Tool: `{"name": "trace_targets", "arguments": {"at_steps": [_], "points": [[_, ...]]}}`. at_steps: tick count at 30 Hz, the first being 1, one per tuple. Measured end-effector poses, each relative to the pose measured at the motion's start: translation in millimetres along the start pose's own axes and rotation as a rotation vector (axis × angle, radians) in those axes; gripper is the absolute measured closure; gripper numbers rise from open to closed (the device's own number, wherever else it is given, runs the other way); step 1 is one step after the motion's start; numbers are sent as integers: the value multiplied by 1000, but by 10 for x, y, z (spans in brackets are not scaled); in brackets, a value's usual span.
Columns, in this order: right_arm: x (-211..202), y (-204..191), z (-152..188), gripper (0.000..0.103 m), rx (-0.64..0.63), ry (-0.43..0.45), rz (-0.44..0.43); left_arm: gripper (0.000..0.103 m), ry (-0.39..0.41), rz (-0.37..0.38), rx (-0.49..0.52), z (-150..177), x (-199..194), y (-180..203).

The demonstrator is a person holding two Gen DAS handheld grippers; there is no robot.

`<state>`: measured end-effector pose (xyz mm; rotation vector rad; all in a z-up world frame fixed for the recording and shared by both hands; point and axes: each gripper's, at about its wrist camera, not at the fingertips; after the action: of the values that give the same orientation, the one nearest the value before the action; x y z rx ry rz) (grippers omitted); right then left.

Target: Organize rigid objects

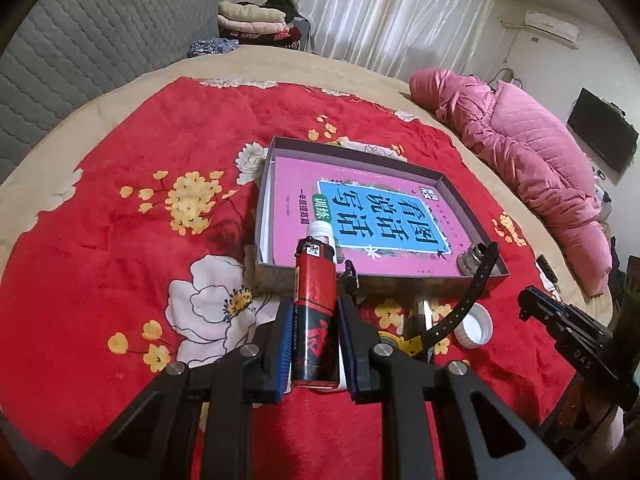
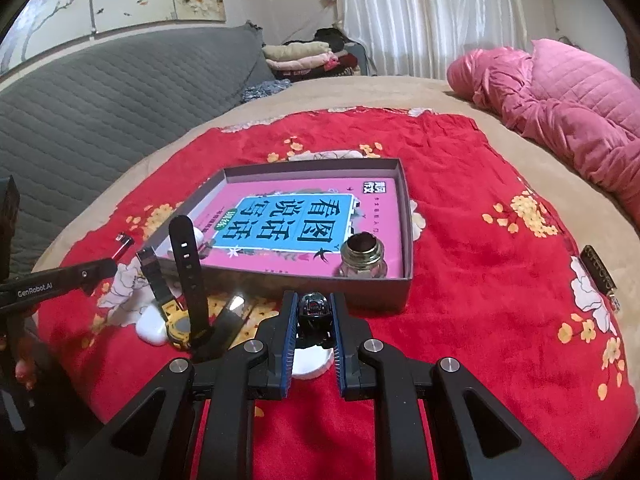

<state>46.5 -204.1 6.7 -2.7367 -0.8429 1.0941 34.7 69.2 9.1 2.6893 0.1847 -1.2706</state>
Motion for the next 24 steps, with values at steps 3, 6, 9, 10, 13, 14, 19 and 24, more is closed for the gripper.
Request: {"name": "trace_targets", "arguments": {"at_steps": [3,6,9,10,13,14,19,24], "points": [[20,-14,-1,87,-7,-3,-3,82,5,5,-4,-4,-9,3],[17,-13,-15,87,-12,6,-9,82,12,11,-9,-17,-29,23],[11,3,-26,87,-14,16,-16,82,18,18,-5,-46,-47,61],[16,6,-30,87,-13,16,-17,81,20,20,-3,-53,-52,75],[24,18,-46,87,-11,20,-20,81,22,26,6,-66,-58,129],[25,19,-52,87,-11,23,-21,81,22,27,8,-70,-55,145],[46,27,-86,87,-12,35,-33,82,20,33,14,-97,-27,218],[67,27,-114,87,-13,44,-49,82,22,33,27,-121,-9,287]]}}
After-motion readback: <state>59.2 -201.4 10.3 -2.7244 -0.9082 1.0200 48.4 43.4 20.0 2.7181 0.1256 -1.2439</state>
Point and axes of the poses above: each gripper's, at about its wrist camera, not at the fingertips, and x roughly the way its jaws point, y to its right, z to its underside, and after that the axes turned 12 degrees about -z, right-handed
